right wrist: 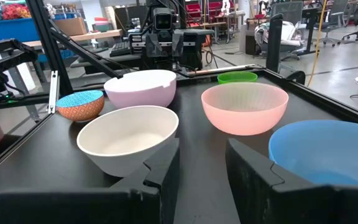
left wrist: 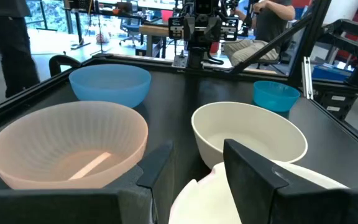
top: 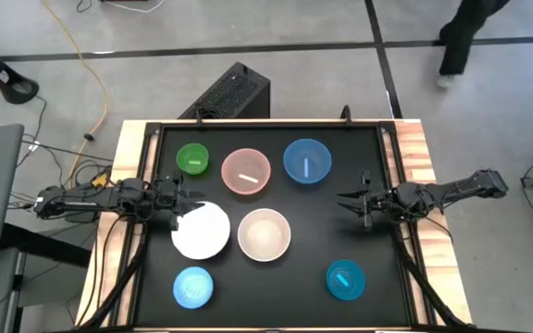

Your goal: Nest bowls inside each other

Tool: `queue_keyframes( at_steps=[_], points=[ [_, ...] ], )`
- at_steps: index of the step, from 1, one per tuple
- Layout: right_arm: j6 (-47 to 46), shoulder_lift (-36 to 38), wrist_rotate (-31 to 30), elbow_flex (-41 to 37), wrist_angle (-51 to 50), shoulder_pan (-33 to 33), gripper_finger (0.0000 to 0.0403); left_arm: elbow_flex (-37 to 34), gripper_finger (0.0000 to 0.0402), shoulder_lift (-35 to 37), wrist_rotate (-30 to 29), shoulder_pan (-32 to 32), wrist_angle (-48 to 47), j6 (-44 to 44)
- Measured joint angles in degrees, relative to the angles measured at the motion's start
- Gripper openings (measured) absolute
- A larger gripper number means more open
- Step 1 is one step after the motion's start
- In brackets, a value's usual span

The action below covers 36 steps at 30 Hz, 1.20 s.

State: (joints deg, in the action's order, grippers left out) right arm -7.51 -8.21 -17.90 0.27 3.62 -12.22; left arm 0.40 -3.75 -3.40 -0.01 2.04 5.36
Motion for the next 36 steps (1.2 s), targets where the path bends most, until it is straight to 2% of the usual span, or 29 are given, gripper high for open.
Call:
queue_keyframes(
  at_steps=[29,33,36],
  points=[
    [0.1,0.0,0.0,0.0,0.0,0.0,0.0145,0.0,0.0125,0.0,0.0,0.0,0.0,0.0],
    [8.9,0.0,-0.2,0.0,1.2,0.4,0.0145,0.0,0.0125,0.0,0.0,0.0,0.0,0.0],
    [14.2,0.0,-0.4,0.0,6.8,0.4,0.0145,0.0,0.0125,0.0,0.0,0.0,0.0,0.0]
  ],
)
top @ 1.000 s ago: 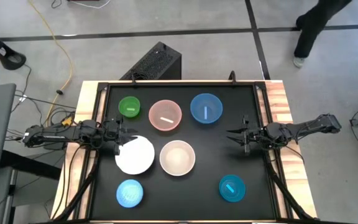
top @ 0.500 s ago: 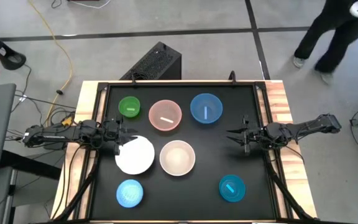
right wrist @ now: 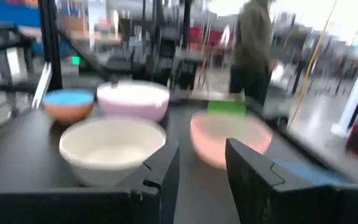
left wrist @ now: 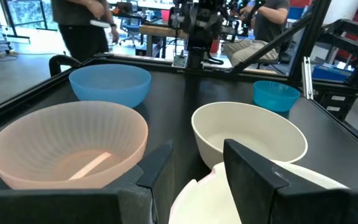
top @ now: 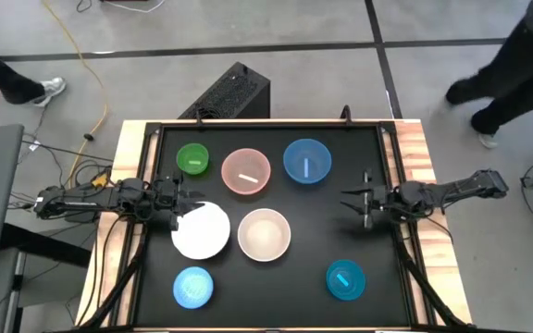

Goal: Nest bowls inside each other
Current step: Stack the orange bowl on top of the white bowl

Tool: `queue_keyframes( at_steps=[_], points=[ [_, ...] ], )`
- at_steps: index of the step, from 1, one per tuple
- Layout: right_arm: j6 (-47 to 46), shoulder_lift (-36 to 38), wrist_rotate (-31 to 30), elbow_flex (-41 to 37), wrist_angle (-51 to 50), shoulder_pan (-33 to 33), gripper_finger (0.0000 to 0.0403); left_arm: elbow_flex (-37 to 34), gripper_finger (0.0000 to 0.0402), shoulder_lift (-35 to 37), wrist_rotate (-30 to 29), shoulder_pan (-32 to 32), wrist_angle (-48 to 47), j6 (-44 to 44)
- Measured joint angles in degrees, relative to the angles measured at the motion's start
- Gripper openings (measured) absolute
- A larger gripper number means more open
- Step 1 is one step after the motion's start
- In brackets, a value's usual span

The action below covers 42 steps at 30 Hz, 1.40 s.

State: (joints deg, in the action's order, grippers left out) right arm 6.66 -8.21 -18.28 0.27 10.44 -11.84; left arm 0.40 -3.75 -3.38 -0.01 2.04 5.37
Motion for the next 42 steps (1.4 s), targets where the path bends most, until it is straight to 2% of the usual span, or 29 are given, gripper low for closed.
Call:
queue_keyframes(
  at_steps=[5,9,11,14,16,20,25,31,37,42],
  points=[
    [5.1,0.0,0.0,0.0,7.8,0.4,0.0145,0.0,0.0125,0.0,0.0,0.0,0.0,0.0],
    [5.8,-0.1,0.0,0.0,11.5,2.2,0.0145,0.0,0.0125,0.0,0.0,0.0,0.0,0.0],
    [3.2,-0.1,0.0,0.0,13.5,3.5,0.0145,0.0,0.0125,0.0,0.0,0.0,0.0,0.0],
    [-7.3,-2.1,-1.4,0.8,17.9,6.0,0.0145,0.0,0.0125,0.0,0.0,0.0,0.0,0.0],
    [-7.3,-4.9,0.9,3.0,16.7,7.7,0.0145,0.0,0.0125,0.0,0.0,0.0,0.0,0.0],
    [-6.8,-16.7,2.8,9.5,17.0,10.0,0.0145,0.0,0.0125,0.0,0.0,0.0,0.0,0.0],
    [-6.6,-35.7,2.5,21.0,15.9,14.9,0.0145,0.0,0.0125,0.0,0.0,0.0,0.0,0.0],
    [-7.2,-56.5,6.0,40.1,2.0,21.3,0.0152,0.0,0.0125,0.0,0.0,0.0,0.0,0.0],
    [-6.4,-74.6,9.3,59.1,-12.7,25.5,0.0204,0.0,0.0125,0.0,0.0,0.0,0.0,0.0],
    [-6.1,-85.8,11.5,71.9,-21.4,28.3,0.0252,0.0,0.0125,0.0,-0.3,0.0,0.0,0.0]
  ],
)
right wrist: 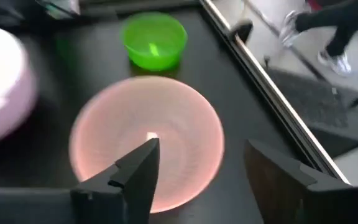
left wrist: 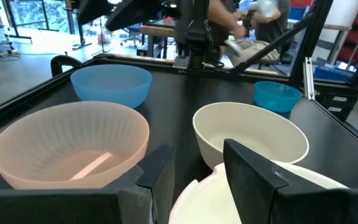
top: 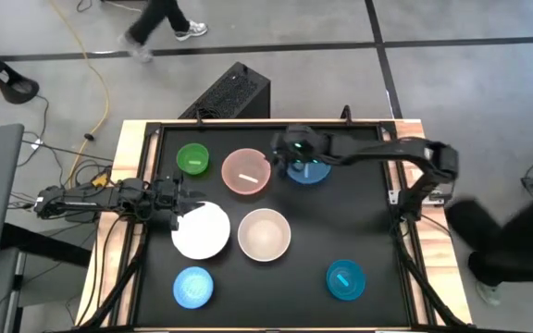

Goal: Nest bowls inside each other
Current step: Stack the orange bowl on top of the white bowl

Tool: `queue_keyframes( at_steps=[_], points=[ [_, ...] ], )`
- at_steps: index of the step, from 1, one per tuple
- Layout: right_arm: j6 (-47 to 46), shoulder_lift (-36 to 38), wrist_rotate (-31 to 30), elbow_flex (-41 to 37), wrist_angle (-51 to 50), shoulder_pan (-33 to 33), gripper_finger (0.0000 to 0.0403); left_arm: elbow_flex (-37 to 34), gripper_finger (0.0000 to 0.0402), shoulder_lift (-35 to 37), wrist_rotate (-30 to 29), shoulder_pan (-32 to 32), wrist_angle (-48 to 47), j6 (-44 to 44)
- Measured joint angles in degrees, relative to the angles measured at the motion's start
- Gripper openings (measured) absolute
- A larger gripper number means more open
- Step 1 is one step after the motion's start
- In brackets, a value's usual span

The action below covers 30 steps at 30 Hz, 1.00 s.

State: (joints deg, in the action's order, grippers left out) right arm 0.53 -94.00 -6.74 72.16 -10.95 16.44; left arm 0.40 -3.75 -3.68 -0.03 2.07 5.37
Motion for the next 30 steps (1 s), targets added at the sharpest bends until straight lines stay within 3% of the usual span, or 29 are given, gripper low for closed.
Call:
queue_keyframes(
  at_steps=[4,10,15,17,23,30],
  points=[
    [-0.6,-7.0,0.0,7.3,-6.0,2.2,0.0260,0.0,0.0125,0.0,-0.1,0.0,1.0,0.4],
    [-2.2,-15.8,-0.1,16.6,-12.7,5.0,0.0260,0.0,0.0125,0.0,-0.3,0.0,2.7,11.0],
    [-2.2,-21.7,0.9,23.2,-18.2,6.6,0.0260,0.1,0.0125,0.0,-5.4,0.0,2.4,11.3],
    [-2.2,-23.7,1.8,25.0,-20.1,7.1,0.0260,1.2,0.0125,0.0,-10.1,0.0,-1.2,9.8],
    [-2.2,-27.3,5.5,28.1,-22.4,7.8,0.0260,9.8,0.0125,0.1,-32.9,0.0,-18.1,10.1],
    [-2.5,-27.2,8.0,28.1,-22.9,7.7,0.0260,10.1,0.0125,0.0,-43.0,0.0,-23.4,13.2]
  ],
)
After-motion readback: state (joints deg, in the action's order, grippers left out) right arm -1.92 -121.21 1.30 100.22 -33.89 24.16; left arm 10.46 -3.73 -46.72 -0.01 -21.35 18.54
